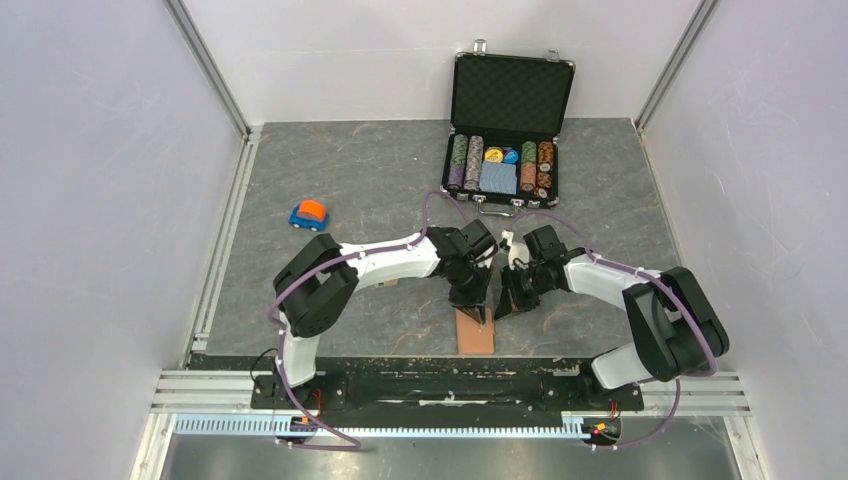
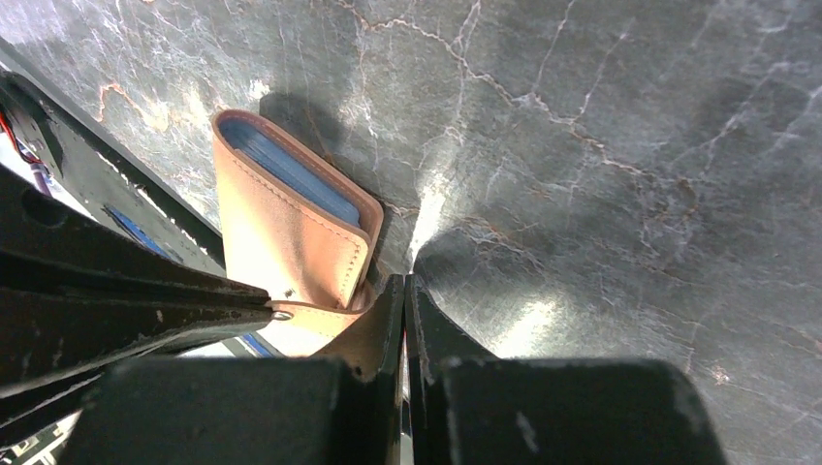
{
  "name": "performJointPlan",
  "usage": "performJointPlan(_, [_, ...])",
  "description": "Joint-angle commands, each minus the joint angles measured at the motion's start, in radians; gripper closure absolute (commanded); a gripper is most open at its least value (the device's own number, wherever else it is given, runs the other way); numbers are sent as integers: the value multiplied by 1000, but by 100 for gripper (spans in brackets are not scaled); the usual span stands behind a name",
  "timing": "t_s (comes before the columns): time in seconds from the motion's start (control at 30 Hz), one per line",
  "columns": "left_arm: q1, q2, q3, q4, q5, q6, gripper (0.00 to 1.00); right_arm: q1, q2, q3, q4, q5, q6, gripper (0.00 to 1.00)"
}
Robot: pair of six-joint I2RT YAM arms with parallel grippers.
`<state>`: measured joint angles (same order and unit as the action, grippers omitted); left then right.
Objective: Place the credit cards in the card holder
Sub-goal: Close the card holder at the center of the board.
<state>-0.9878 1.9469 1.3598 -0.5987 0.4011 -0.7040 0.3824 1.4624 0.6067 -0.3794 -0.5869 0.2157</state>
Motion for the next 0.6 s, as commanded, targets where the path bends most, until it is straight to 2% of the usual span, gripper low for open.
performJointPlan(0.0, [1,-40,-8,-28,-25,35,98,5,-31,31,-5,-4,-16,100])
performJointPlan(0.57, [0,-50,-40,-52,-67,20,98,6,-142,-8,57,-81,-6,100])
